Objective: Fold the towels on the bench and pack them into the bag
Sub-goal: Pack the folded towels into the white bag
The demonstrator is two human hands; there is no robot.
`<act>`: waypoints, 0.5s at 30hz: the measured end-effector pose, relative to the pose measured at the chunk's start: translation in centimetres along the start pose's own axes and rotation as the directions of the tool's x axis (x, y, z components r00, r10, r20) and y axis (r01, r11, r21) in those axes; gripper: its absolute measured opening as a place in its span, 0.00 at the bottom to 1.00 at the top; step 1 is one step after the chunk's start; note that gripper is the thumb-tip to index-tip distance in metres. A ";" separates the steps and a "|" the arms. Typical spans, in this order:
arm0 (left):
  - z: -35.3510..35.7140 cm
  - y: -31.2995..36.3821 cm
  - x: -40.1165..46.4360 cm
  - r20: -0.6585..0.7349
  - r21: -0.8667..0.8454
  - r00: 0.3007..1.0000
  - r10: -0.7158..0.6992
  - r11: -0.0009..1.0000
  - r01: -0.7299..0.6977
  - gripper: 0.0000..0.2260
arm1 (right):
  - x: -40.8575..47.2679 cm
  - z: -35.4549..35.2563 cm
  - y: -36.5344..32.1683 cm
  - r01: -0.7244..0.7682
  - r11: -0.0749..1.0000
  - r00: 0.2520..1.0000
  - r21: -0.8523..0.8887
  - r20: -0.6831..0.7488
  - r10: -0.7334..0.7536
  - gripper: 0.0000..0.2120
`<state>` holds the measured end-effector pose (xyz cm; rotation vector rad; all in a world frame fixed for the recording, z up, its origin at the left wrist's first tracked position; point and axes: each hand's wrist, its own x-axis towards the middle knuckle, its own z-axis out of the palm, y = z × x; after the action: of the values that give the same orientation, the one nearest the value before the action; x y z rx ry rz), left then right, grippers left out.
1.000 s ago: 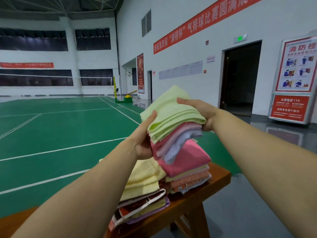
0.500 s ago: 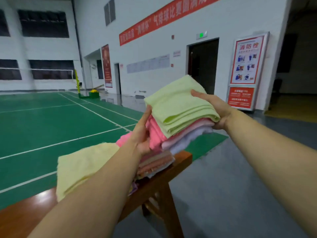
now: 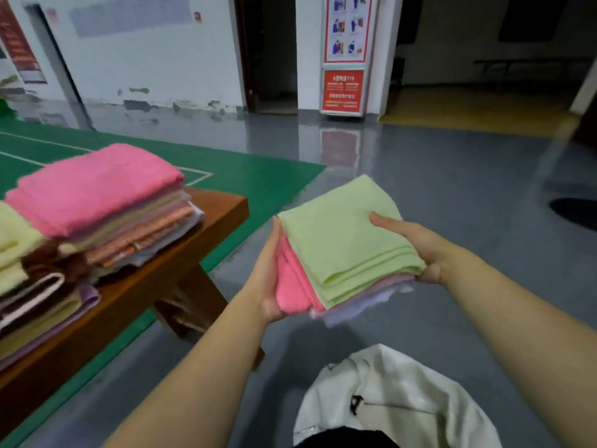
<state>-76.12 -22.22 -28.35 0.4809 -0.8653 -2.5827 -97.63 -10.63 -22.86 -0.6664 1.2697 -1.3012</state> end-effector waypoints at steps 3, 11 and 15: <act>-1.0 -3.8 2.1 -0.125 0.163 0.992 -0.032 0.985 0.052 0.30 | -0.3 -4.2 5.5 -0.080 0.996 0.991 -0.038 -0.113 0.075 0.23; -6.7 -14.2 5.5 -0.237 0.524 0.940 -0.245 0.783 0.336 0.18 | -3.6 -11.3 20.2 -0.315 0.918 0.898 0.240 -0.237 0.370 0.30; -9.7 -19.9 6.8 -0.319 0.519 0.882 -0.346 0.715 0.468 0.21 | -4.8 -12.7 28.0 -0.377 0.841 0.816 0.389 -0.291 0.500 0.37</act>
<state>-82.64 -15.33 -49.48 1.2153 -1.6489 -2.5185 -99.47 3.69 -50.48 0.1330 1.3801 -1.2251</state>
